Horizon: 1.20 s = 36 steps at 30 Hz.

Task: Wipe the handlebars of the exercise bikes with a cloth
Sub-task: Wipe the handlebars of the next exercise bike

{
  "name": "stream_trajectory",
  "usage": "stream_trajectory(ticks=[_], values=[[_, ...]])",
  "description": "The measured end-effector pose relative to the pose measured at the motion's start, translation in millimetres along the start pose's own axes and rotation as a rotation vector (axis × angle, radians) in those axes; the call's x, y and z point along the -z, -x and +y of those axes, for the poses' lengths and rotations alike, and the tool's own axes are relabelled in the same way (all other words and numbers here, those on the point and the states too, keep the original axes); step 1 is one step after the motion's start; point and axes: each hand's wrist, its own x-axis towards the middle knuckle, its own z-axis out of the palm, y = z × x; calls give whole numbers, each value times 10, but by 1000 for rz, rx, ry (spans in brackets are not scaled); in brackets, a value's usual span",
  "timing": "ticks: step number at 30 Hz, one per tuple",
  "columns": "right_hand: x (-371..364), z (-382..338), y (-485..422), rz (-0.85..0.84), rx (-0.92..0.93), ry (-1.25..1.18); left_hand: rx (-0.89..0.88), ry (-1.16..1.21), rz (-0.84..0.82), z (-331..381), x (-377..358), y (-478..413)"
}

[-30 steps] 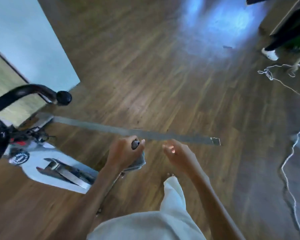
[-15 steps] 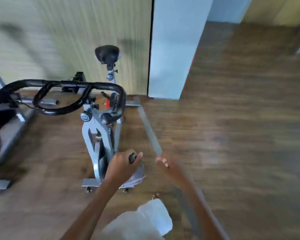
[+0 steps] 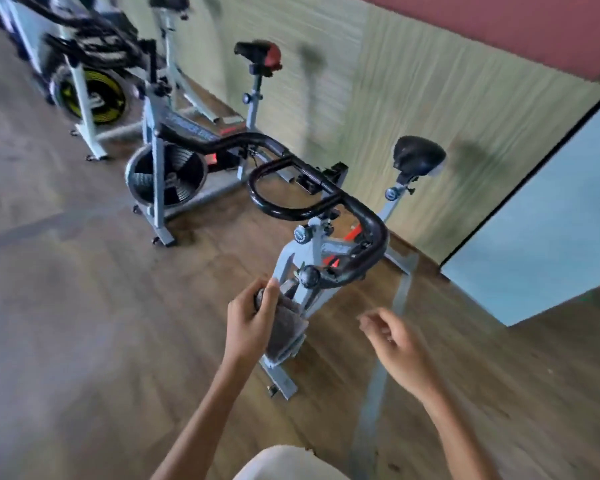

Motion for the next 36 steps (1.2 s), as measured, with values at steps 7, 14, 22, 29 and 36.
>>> stream_trajectory(ticks=[7, 14, 22, 29, 36], values=[[179, -464, -318, -39, 314, -157, 53, 136, 343, 369, 120, 80], [410, -395, -680, -226, 432, -224, 116, 320, 568, 700, -314, 149], [725, -127, -1009, -353, 491, -263, -174, -15, 391, 859, -680, 195], [633, -24, -1211, -406, 610, -223, -244, -104, 588, 769, -876, 41], [451, 95, -1452, -280, 814, 263, -229, -266, 675, 770, -866, -91]])
